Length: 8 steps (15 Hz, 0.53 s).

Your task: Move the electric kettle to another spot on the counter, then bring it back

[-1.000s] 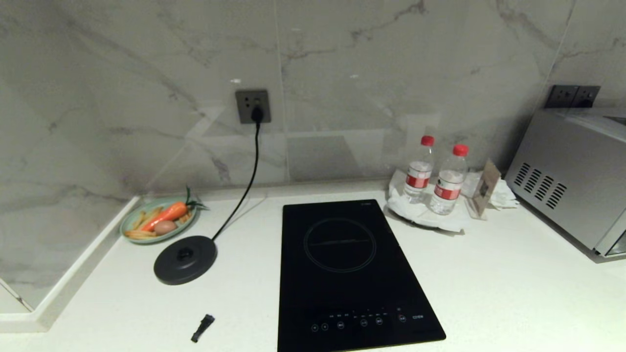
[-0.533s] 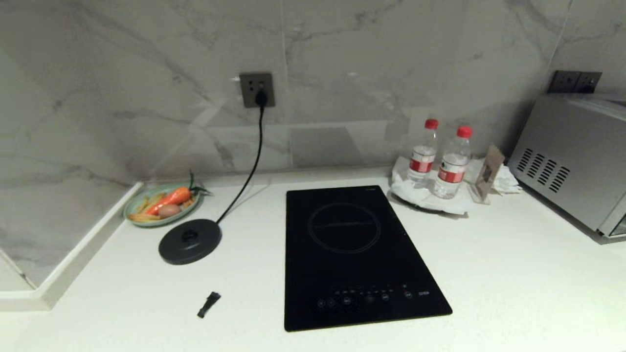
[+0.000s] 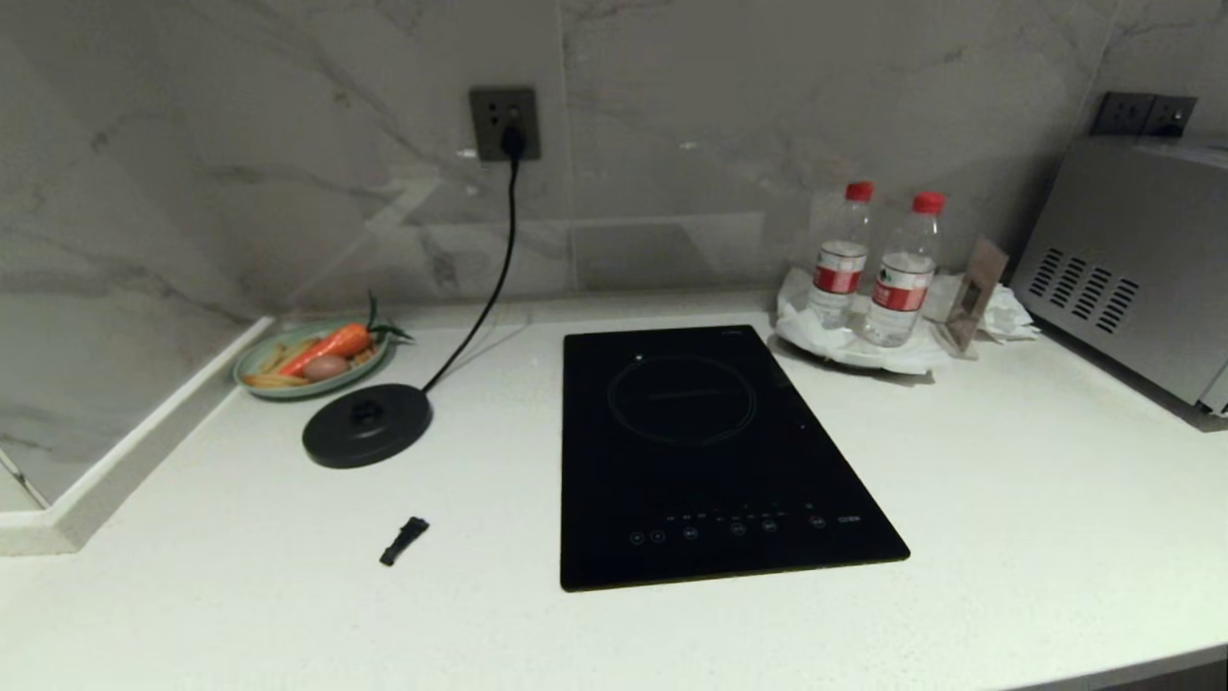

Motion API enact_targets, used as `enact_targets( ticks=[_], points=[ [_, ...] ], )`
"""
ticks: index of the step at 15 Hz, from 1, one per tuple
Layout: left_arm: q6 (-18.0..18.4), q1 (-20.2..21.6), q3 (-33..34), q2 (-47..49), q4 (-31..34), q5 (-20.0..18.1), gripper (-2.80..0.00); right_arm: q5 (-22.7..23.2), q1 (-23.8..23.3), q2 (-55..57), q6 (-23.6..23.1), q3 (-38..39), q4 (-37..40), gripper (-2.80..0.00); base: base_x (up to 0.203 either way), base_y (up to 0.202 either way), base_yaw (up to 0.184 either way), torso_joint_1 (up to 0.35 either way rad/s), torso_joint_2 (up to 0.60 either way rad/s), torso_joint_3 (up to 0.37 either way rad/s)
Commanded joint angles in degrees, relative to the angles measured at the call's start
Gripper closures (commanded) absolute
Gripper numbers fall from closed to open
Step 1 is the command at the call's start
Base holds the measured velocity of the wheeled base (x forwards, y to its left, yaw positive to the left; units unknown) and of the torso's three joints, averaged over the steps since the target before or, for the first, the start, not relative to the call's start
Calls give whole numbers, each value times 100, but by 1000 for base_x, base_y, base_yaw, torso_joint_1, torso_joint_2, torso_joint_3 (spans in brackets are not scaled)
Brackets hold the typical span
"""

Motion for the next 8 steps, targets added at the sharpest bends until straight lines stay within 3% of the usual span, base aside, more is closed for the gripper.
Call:
enact_targets(
  ticks=[1,8],
  points=[
    [3,4,1,8,-3,-4,0,0,2,0,2,0,2,0,0,0,0,-140,535,386],
    [3,4,1,8,-3,-4,0,0,2,0,2,0,2,0,0,0,0,-108,500,390]
  ],
)
